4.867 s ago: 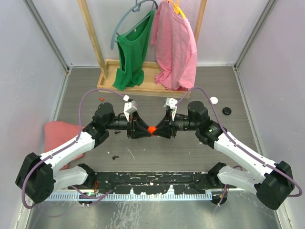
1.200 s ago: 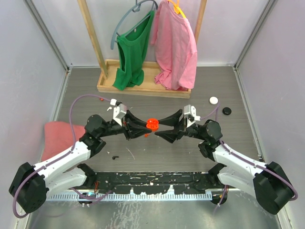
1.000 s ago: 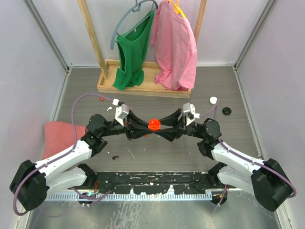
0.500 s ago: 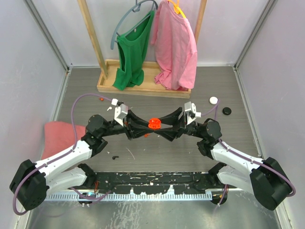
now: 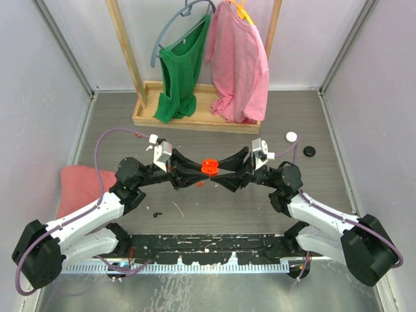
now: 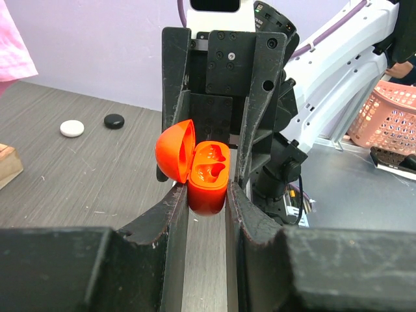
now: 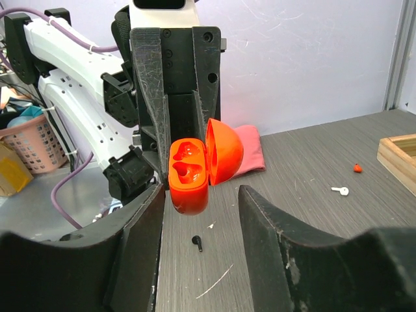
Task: Insert the wireless bluetooth earbuds into the charging case
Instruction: Pick up the earbud from the center of the board.
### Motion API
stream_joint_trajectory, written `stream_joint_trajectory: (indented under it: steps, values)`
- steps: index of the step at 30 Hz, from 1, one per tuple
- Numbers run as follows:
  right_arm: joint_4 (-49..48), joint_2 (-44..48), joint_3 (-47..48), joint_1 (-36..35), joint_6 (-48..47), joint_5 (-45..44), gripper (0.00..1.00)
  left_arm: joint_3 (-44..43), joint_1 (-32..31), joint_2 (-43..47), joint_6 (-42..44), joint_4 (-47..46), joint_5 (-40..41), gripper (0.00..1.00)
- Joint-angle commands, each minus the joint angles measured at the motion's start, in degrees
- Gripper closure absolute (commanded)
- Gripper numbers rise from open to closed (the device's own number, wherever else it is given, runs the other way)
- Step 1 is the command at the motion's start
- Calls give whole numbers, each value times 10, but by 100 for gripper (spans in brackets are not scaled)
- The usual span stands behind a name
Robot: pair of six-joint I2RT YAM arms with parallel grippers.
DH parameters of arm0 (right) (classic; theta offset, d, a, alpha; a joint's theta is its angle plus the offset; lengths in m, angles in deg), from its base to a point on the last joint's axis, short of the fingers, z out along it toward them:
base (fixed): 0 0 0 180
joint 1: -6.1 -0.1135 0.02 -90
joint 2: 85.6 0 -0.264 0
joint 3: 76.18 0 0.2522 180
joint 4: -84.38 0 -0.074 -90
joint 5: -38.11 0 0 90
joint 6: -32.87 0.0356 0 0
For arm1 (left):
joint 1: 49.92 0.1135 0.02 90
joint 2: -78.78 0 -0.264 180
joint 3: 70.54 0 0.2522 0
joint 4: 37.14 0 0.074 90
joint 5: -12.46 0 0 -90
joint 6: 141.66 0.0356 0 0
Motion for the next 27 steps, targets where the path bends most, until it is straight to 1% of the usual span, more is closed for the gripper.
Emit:
stream_joint_trajectory:
  steps: [1, 4, 8, 18, 24, 26, 27]
  values:
    - [-42, 0, 3, 1, 2, 5, 47, -10, -2, 11, 13, -42, 6, 100]
    - [-49, -5, 4, 1, 3, 12, 53, -12, -2, 10, 12, -41, 4, 100]
    - [-68, -15, 6, 1, 15, 21, 59, -16, -4, 7, 11, -42, 4, 100]
    - [-100, -29, 8, 1, 24, 28, 61, -23, -19, -11, 9, -49, 7, 100]
    - [-102, -30, 9, 1, 21, 38, 74, -23, -23, -14, 9, -48, 5, 100]
    - [-102, -29, 8, 2, 19, 41, 79, -23, -23, -14, 11, -38, 4, 98]
    - [-102, -29, 7, 1, 19, 42, 83, -22, -23, -13, 15, -31, 4, 96]
